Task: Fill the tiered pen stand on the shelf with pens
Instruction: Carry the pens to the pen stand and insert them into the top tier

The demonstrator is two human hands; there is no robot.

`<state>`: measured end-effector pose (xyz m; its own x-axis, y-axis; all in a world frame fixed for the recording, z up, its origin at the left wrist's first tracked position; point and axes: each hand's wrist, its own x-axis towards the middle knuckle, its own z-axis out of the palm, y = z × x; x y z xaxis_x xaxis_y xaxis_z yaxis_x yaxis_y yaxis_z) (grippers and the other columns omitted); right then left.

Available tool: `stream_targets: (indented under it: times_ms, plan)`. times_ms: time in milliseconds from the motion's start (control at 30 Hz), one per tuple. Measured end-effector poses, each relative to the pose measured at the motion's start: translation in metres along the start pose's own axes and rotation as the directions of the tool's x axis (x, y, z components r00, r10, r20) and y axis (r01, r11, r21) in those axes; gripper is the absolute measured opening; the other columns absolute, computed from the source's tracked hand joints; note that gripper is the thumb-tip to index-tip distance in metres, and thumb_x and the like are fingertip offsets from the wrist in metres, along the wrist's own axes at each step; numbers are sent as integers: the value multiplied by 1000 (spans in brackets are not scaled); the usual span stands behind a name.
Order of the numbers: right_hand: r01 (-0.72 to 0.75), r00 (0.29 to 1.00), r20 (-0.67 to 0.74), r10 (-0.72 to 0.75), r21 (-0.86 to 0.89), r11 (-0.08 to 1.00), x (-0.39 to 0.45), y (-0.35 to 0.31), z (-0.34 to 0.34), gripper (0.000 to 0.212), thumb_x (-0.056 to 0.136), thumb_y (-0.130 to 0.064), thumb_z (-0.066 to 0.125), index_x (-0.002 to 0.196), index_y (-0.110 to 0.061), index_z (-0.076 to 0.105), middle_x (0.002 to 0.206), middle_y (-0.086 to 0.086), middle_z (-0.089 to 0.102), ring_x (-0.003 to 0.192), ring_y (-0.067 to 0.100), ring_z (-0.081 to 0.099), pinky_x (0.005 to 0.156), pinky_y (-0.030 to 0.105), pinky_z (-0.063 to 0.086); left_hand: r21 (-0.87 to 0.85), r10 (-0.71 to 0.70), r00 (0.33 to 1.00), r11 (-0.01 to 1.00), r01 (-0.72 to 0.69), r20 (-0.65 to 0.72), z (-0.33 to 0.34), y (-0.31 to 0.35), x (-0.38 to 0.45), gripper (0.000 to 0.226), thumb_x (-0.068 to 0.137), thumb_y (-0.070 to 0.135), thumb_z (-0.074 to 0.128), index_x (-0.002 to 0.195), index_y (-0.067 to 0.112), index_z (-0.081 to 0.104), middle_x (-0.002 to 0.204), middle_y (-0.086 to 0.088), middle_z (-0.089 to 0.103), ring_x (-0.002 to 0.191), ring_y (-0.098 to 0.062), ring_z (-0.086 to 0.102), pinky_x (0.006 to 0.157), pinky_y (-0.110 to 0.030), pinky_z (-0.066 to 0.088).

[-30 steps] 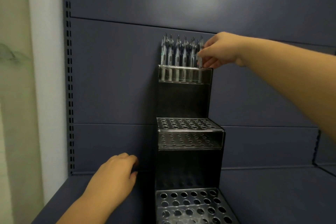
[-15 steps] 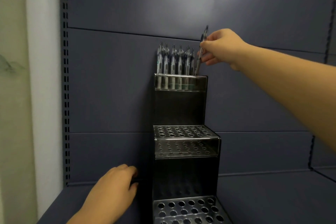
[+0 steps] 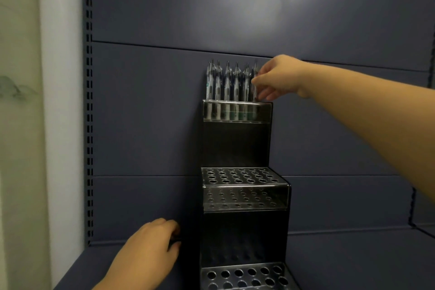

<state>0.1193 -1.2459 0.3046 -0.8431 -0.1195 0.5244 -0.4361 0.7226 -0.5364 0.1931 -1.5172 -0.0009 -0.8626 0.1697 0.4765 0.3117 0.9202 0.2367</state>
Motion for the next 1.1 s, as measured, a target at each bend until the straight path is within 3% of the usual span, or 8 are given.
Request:
stream_targets:
  times_ms: [100,267,467,633,767,867,1000,1100]
  plan:
    - [4,1000,21,-2,-131,991,1,3,4,20,98,-27,65,102,-8,69,98,12,76,71,14,70,60,26,52,-7,-13,1000,1000,13,3,0,-1,0,20,95,43,54,114,38,58,101,18,50,102,-3,53,85,-18,44]
    - [-72,997,-12,71,-108,992,0,5,2,27,95,-30,67,98,-4,75,100,15,72,75,20,50,55,30,39,-8,-18,1000,1000,18,4,0,-1,-1,17,93,43,56,109,37,59,98,17,52,98,-3,53,84,-20,46]
    - [-64,998,-34,61,-122,990,-7,4,10,25,101,-29,59,103,-7,71,90,5,74,61,11,52,50,24,39,-2,-29,1000,1000,29,4,-2,3,-2,14,93,43,55,105,36,60,96,16,53,95,-4,54,80,-20,47]
    - [-65,997,-44,61,-99,993,-18,7,9,26,98,-32,63,102,-9,74,96,6,76,72,14,57,59,28,43,-20,-39,999,999,38,-3,-3,8,-5,11,93,42,55,100,35,59,94,15,53,91,-4,54,79,-23,49]
    - [-12,980,-197,5,-36,999,-32,19,9,25,98,-35,59,107,-14,69,102,7,71,91,22,64,70,34,51,-20,-90,994,996,89,-57,-4,9,-4,9,94,38,52,98,33,59,92,13,54,88,-6,55,77,-26,50]
    - [-27,942,-335,-13,-116,993,-52,41,9,26,98,-32,55,114,-17,66,102,2,67,88,21,61,71,31,46,-116,-197,974,976,184,-110,-6,5,-1,17,94,31,55,108,32,64,99,10,61,91,-12,60,78,-31,50]
    - [-60,916,-398,-57,-276,959,-96,84,13,22,96,-26,55,112,-15,65,101,-2,62,90,19,58,74,29,41,-427,-381,842,881,205,-381,-20,8,3,22,89,19,59,111,19,66,99,-3,66,89,-26,63,78,-38,49]
    - [-58,943,-322,-89,-420,905,-137,117,13,19,96,-24,58,109,-12,65,104,4,62,93,24,59,78,36,47,-474,-325,667,879,-48,-670,-43,27,-5,21,93,22,55,112,25,62,102,-1,61,91,-24,60,84,-41,49]
